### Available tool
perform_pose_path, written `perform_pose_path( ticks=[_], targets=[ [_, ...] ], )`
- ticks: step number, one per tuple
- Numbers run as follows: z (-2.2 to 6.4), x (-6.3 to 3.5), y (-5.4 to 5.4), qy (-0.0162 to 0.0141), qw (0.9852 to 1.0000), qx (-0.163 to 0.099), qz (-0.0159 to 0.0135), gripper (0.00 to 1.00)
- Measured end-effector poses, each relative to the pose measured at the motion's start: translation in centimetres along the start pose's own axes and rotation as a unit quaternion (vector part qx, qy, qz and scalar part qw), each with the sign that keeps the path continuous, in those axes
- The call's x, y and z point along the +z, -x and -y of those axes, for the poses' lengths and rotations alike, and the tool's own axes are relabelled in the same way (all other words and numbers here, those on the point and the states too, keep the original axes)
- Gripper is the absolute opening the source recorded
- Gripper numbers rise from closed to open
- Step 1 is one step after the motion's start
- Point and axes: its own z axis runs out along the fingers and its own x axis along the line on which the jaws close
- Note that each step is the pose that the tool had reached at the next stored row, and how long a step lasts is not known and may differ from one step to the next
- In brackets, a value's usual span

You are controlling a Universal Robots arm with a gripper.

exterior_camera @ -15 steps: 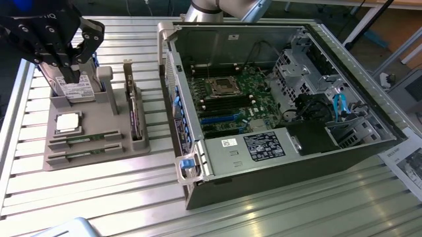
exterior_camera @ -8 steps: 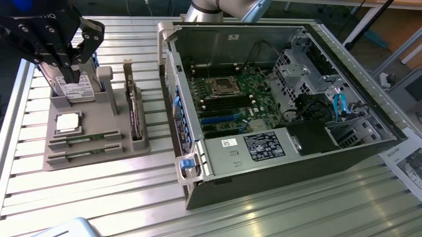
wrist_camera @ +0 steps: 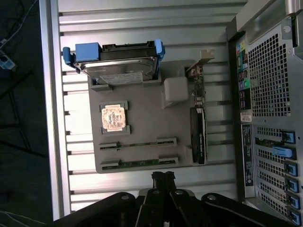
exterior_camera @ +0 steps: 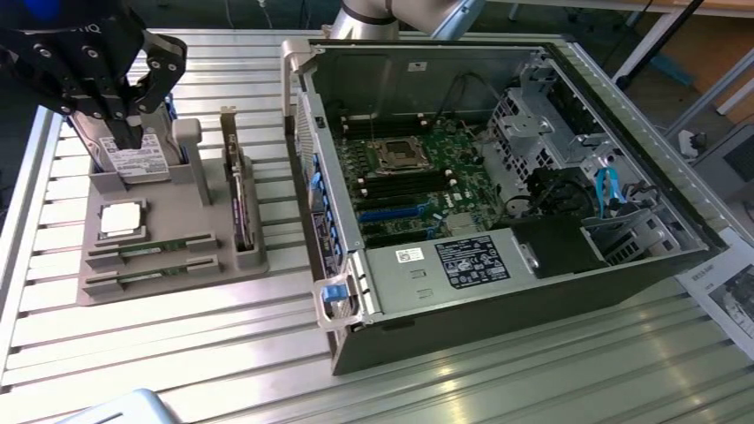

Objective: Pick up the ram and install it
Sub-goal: 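Pick up the ram and move it above insertion slot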

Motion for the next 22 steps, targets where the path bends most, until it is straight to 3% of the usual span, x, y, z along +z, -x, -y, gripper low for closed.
perform_pose_path(
  ticks=[8,14,19,22],
  targets=[
    [0.01,0.0,0.0,0.0012,0.9988,-0.048,-0.0021,0.1],
    [0.01,0.01,0.0,0.0023,0.9958,-0.092,-0.0041,0.1],
    [0.01,0.01,0.0,0.0033,0.9909,-0.134,-0.0059,0.1],
    [0.01,0.01,0.0,0.004,0.9869,-0.161,-0.0071,0.1]
  ],
)
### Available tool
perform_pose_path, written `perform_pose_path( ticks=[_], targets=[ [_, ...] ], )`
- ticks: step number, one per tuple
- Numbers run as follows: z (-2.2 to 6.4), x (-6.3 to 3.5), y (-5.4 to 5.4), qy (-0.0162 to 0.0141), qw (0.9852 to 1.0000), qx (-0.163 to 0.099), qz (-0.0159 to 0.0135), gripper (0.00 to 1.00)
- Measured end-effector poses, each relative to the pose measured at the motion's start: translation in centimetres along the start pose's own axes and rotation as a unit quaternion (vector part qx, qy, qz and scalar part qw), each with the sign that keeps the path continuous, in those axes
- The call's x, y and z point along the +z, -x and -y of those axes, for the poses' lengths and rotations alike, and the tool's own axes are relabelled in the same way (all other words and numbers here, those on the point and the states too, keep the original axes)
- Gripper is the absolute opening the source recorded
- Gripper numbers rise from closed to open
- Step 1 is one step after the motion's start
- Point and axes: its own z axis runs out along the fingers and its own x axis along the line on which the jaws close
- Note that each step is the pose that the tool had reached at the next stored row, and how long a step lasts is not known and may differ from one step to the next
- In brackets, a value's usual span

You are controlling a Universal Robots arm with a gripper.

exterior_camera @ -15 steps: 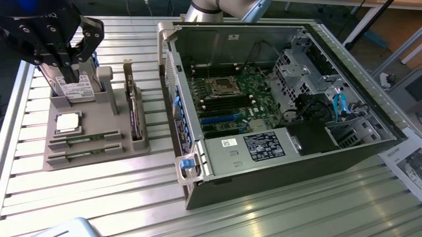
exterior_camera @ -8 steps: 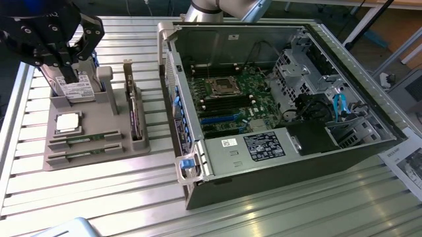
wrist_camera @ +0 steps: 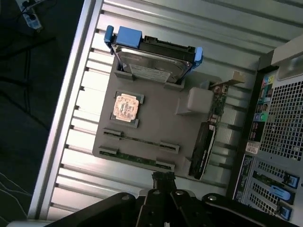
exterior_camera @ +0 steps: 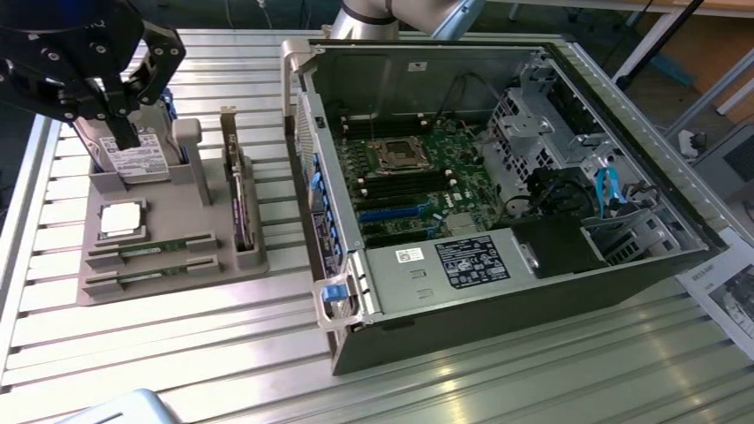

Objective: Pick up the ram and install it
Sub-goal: 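Pick up the ram and move it above insertion slot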

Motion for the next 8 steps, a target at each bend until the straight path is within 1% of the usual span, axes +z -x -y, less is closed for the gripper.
perform_pose_path(
  ticks=[3,5,7,8],
  targets=[
    [0.0,0.0,0.0,0.0006,0.9997,-0.023,-0.0011,0.1],
    [0.0,0.0,0.0,0.0011,0.9991,-0.043,-0.0019,0.1],
    [0.0,0.01,0.0,0.0016,0.9979,-0.065,-0.0029,0.1],
    [0.0,0.01,0.0,0.0018,0.9974,-0.072,-0.0032,0.1]
  ],
)
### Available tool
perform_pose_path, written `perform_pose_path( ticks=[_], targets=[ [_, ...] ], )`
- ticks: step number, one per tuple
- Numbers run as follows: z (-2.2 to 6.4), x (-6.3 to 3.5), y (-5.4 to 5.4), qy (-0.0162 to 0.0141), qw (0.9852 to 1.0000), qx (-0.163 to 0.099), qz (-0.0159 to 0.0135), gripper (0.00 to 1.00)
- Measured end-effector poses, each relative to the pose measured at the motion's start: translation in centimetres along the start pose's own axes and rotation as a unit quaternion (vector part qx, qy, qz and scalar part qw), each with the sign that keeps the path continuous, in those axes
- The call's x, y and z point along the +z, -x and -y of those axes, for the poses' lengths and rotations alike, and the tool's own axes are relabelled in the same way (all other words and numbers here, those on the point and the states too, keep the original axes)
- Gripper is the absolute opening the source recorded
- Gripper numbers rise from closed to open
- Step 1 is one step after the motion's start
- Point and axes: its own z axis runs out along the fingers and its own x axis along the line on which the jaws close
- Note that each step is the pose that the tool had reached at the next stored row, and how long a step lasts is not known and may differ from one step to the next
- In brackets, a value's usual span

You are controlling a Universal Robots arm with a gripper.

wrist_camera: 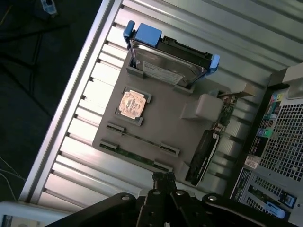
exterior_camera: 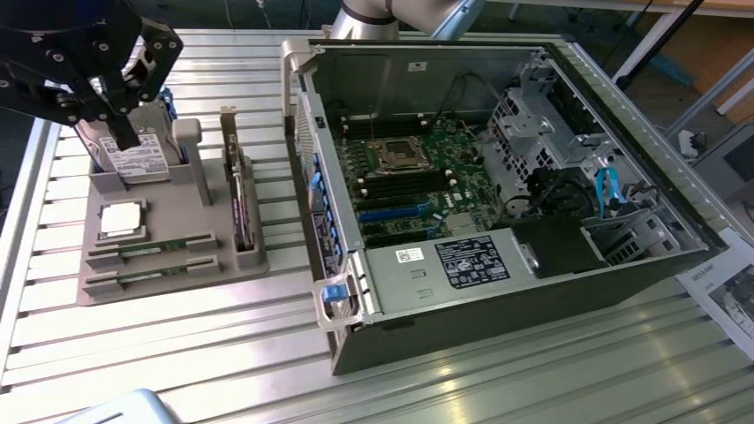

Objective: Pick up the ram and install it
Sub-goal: 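Pick up the ram and move it above insertion slot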

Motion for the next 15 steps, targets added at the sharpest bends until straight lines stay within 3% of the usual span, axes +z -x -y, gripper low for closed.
perform_pose_path(
  ticks=[9,15],
  targets=[
    [0.0,0.01,0.0,0.0014,0.9982,-0.059,-0.0026,0.1],
    [0.0,0.03,0.0,0.0026,0.9945,-0.104,-0.0046,0.1]
  ],
)
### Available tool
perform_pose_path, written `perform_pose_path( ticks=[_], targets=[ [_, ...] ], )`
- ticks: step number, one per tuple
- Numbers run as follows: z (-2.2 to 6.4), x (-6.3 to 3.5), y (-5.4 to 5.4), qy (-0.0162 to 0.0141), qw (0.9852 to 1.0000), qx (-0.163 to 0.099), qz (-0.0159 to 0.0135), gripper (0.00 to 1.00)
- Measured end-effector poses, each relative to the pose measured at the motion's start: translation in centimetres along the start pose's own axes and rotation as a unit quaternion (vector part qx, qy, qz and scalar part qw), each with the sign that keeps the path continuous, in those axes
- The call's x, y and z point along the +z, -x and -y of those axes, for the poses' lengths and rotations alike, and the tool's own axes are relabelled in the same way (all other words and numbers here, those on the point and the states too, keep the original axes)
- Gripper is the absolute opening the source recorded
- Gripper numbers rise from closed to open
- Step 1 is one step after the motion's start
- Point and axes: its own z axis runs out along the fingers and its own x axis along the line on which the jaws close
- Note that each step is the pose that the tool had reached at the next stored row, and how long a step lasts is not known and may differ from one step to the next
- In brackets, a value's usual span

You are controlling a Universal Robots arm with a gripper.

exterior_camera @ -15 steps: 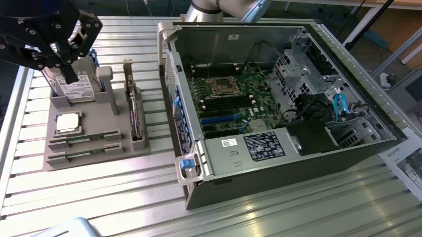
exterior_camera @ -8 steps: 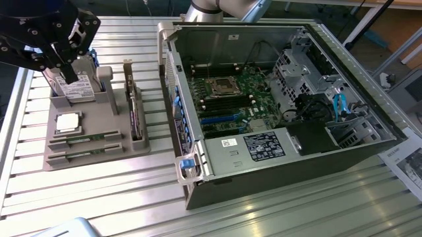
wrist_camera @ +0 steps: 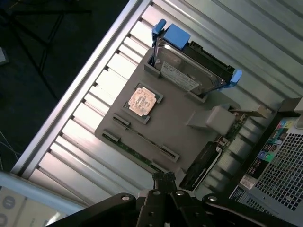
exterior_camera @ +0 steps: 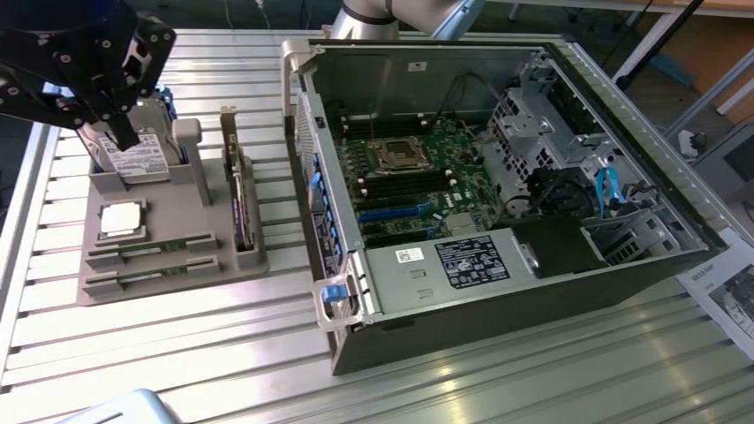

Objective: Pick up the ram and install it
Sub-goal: 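Pick up the ram and move it above insertion slot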

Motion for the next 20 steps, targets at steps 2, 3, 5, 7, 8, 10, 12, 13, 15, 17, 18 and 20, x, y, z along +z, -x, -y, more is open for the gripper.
perform_pose_path(
  ticks=[2,3,5,7,8,10,12,13,15,17,18,20],
  targets=[
    [0.0,0.01,0.0,0.0003,0.9999,-0.014,-0.0006,0.1],
    [-0.01,0.01,0.0,0.0005,0.9998,-0.019,-0.0009,0.1],
    [0.0,0.02,0.0,0.0008,0.9995,-0.031,-0.0014,0.1],
    [0.0,0.02,0.0,0.0011,0.999,-0.045,-0.002,0.1],
    [0.0,0.02,0.0,0.0012,0.9987,-0.05,-0.0022,0.1],
    [0.0,0.03,0.0,0.0016,0.9979,-0.065,-0.0029,0.1],
    [0.0,0.04,0.0,0.002,0.9968,-0.08,-0.0035,0.1],
    [0.0,0.04,0.0,0.0021,0.9964,-0.084,-0.0037,0.1],
    [0.0,0.05,0.0,0.0024,0.9952,-0.097,-0.0043,0.1],
    [0.0,0.06,0.0,0.0027,0.9941,-0.109,-0.0048,0.1],
    [0.0,0.06,0.0,0.0028,0.9936,-0.113,-0.005,0.1],
    [0.0,0.08,0.0,0.0031,0.992,-0.126,-0.0056,0.1]
  ],
)
